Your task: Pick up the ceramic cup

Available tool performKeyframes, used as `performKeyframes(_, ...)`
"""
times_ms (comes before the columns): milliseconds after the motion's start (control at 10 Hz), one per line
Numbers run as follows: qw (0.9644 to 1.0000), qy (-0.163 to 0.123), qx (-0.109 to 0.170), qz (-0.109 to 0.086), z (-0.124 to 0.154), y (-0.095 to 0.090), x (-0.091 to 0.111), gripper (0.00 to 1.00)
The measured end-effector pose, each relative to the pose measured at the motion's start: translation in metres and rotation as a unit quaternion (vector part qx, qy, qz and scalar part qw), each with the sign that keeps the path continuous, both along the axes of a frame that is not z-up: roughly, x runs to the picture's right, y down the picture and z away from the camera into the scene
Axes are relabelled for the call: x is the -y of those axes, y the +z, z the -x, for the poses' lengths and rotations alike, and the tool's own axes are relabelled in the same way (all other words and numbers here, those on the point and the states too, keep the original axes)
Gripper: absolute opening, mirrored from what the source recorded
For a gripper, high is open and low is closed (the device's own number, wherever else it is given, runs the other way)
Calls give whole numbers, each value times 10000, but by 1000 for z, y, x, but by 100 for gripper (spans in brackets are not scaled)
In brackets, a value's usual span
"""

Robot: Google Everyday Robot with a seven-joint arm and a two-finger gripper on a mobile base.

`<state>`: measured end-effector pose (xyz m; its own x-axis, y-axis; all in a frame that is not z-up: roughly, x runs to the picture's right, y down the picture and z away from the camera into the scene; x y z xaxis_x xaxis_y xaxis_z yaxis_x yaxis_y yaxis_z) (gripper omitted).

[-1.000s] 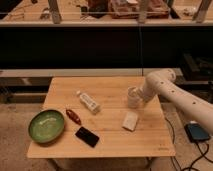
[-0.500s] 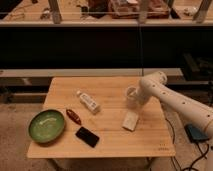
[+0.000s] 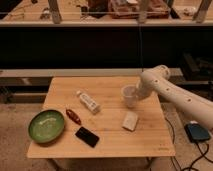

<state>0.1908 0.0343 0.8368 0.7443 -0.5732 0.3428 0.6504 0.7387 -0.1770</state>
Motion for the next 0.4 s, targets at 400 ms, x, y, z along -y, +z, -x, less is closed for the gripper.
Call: performKeyframes(400, 9997, -54, 179, -151, 6, -40, 32, 18)
